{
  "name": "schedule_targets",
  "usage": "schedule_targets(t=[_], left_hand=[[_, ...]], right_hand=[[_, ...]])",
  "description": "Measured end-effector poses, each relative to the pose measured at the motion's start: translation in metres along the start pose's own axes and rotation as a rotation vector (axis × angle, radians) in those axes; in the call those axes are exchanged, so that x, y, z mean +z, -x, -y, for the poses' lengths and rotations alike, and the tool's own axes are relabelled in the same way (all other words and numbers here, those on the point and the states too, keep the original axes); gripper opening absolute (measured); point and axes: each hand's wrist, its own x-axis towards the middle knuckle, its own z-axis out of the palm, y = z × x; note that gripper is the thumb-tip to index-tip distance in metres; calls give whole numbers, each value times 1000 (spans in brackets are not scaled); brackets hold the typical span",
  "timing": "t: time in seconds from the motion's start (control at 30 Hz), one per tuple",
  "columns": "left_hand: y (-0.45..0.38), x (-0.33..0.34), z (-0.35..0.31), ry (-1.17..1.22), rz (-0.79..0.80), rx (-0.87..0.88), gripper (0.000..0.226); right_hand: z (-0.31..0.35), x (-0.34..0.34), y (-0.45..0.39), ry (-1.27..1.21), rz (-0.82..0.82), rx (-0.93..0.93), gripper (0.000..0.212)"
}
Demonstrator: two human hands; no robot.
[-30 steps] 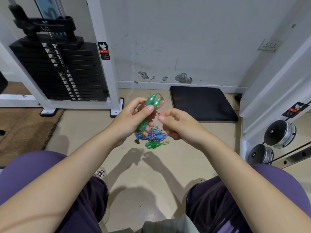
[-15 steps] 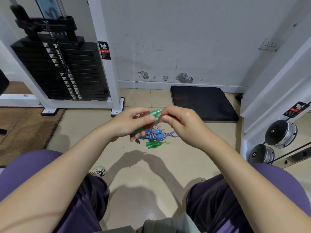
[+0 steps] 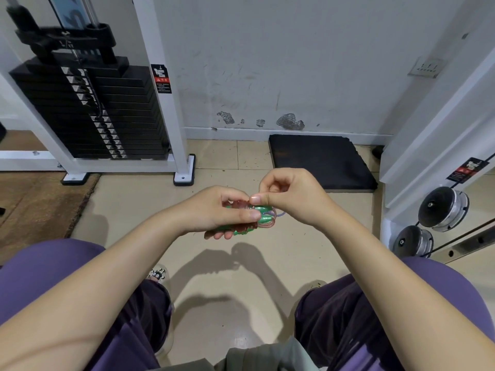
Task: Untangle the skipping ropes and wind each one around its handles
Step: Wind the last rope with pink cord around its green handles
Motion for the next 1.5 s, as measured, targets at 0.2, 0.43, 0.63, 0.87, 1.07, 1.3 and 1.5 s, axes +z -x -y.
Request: schedule_targets(t=[0.2,0.43,0.63,0.87,1.07,1.3,1.5], left_hand=[[0,4,1,-134,-56,31,10],[1,-2,7,-47,-129,114,41],[-5,-6,7,160,-238,206,37],[-6,-10,6,264,-351,160,21],[-8,-16,11,326,-424,92,13],[-9,-15,12,288,-453,53,19],[-10,-12,12,282,-400,41,16]], right_hand=[[-5,6,0,-23,48,-19,43],[-2,9,1,-184,91,80,31],[0,7,2,-342,198,89,59],[-2,9,4,-350,162,67,29],[-6,5,1,-238,74,97,6],[-2,5,2,-226,40,173,9],[2,1,3,-410,-29,214,9]])
